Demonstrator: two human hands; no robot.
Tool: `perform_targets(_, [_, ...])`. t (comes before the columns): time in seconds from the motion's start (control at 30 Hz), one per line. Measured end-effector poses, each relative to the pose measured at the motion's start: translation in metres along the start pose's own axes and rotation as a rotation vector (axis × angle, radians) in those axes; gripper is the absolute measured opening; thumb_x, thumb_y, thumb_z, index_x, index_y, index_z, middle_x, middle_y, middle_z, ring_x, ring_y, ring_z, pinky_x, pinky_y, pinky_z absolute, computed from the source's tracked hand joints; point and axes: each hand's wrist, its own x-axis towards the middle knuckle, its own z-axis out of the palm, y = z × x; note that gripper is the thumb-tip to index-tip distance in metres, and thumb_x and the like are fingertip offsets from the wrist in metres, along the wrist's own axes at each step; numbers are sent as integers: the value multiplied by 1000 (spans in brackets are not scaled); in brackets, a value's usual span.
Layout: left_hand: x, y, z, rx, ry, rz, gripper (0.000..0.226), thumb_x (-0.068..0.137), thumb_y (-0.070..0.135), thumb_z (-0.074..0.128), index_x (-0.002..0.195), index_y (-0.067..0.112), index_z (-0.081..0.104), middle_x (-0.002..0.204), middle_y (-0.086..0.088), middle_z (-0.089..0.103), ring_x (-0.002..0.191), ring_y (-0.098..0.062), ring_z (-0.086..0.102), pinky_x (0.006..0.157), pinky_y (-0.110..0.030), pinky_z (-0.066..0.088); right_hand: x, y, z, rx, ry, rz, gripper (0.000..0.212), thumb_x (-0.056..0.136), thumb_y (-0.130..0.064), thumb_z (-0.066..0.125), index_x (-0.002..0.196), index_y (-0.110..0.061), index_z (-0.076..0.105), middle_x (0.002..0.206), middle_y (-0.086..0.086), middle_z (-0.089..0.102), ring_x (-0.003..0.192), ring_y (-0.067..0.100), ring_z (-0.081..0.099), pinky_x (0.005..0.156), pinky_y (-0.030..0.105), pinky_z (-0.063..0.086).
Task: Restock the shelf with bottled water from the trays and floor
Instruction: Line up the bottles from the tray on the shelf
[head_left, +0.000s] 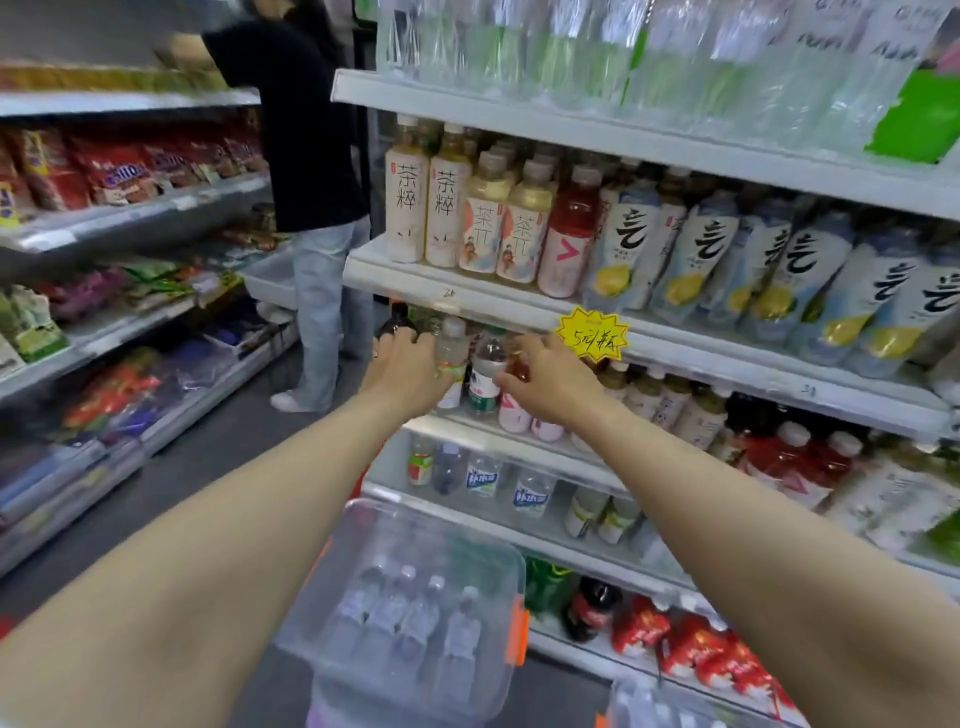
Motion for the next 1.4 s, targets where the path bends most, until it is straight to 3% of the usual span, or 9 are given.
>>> perform_targets(0.23, [-23,-63,91,3,-209,-179,46,94,46,57,121,9,56,129,-17,48,123,-41,45,101,-48,42,7,17,102,31,-290,33,66,98,-50,56,150,-16,39,149,16,42,134,36,47,101,42,44])
perform_targets(0.53, [-71,-137,220,7,-509,-399,57,97,45,56,138,5,50,142,-20,45,131,-39,44,108,-44,39,-17,67,263,106,-672,171,67,101,-48,53,152,-8,39,151,20,44,137,32,47,109,35,39])
perform_targets(0.73, [-117,-181,315,1,-697,-526,57,97,46,55,136,5,51,139,-22,49,130,-40,44,109,-43,36,-54,87,378,271,-846,447,65,99,-45,60,144,-2,45,143,22,54,133,34,50,103,33,39])
perform_targets(0.83, [-132,-197,352,-47,-762,-575,66,96,45,57,146,4,41,142,-23,47,134,-40,42,111,-43,35,-64,93,422,363,-931,660,68,97,-43,63,146,-1,40,145,16,53,133,31,51,91,27,42])
perform_targets(0.97, [-140,-216,391,-115,-788,-665,74,94,45,61,150,5,32,142,-24,45,135,-40,39,110,-46,36,-75,100,466,419,-950,868,76,93,-40,70,147,-1,35,143,16,52,128,30,54,79,26,41])
perform_targets(1.1, [-132,-221,414,-157,-787,-687,81,92,45,66,153,9,27,141,-23,45,134,-40,39,109,-47,35,-74,104,493,423,-891,1000,81,85,-41,78,144,-1,37,143,17,46,127,33,53,81,30,41])
perform_targets(1.2, [-128,-227,429,-176,-783,-693,88,85,52,71,153,13,30,138,-24,46,130,-41,41,108,-47,34,-74,109,510,430,-876,1023,93,81,-46,80,148,-1,35,144,18,44,128,34,53,92,33,50])
perform_targets(1.3, [-125,-231,439,-175,-794,-669,98,81,53,75,155,14,25,142,-22,47,130,-40,44,108,-46,36,-77,112,519,456,-877,1024,105,82,-47,81,156,-4,20,151,19,32,138,35,44,108,39,45])
perform_targets(1.4, [-123,-234,445,-404,-828,-678,111,80,41,81,157,42,1,156,-8,39,125,-34,56,106,-47,44,-82,115,525,531,-875,1045,116,81,-44,83,162,-12,7,157,19,28,144,36,37,114,41,38])
